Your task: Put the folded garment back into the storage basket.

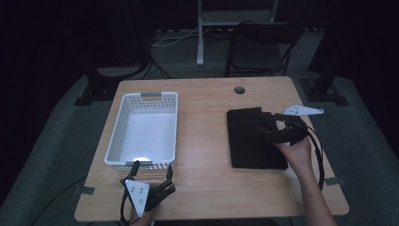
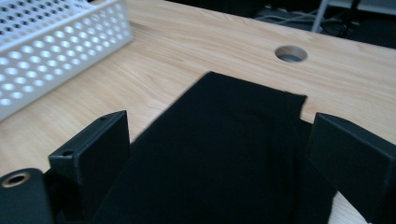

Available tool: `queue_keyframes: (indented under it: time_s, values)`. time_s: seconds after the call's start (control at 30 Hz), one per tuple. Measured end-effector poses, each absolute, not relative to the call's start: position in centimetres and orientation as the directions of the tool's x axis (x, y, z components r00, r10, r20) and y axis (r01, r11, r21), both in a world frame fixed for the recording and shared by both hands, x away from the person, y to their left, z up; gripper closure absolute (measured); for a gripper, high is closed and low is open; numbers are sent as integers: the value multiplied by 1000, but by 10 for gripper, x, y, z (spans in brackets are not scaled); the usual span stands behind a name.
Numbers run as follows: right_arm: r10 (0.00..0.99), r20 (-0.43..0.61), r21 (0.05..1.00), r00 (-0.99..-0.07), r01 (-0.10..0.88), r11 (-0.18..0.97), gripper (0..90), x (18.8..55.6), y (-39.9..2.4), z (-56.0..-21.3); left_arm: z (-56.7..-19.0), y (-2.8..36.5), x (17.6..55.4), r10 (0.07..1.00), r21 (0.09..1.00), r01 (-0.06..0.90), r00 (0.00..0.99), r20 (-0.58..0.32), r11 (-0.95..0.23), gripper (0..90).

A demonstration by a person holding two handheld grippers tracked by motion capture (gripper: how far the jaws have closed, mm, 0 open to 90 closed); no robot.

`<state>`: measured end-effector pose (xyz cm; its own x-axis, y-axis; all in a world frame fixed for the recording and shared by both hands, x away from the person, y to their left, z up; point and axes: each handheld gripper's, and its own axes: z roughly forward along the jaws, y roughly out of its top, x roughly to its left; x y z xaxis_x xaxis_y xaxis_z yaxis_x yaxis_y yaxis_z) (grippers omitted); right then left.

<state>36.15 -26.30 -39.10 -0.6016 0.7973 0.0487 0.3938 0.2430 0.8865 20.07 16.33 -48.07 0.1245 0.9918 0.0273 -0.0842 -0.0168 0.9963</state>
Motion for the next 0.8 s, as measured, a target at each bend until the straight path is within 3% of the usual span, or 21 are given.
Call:
queue_keyframes:
  time_s: [0.8]
  values:
    - [845, 147, 799, -515, 566, 206, 59, 407, -276, -431, -481, 163, 200, 992, 996, -87, 124, 26, -15, 14]
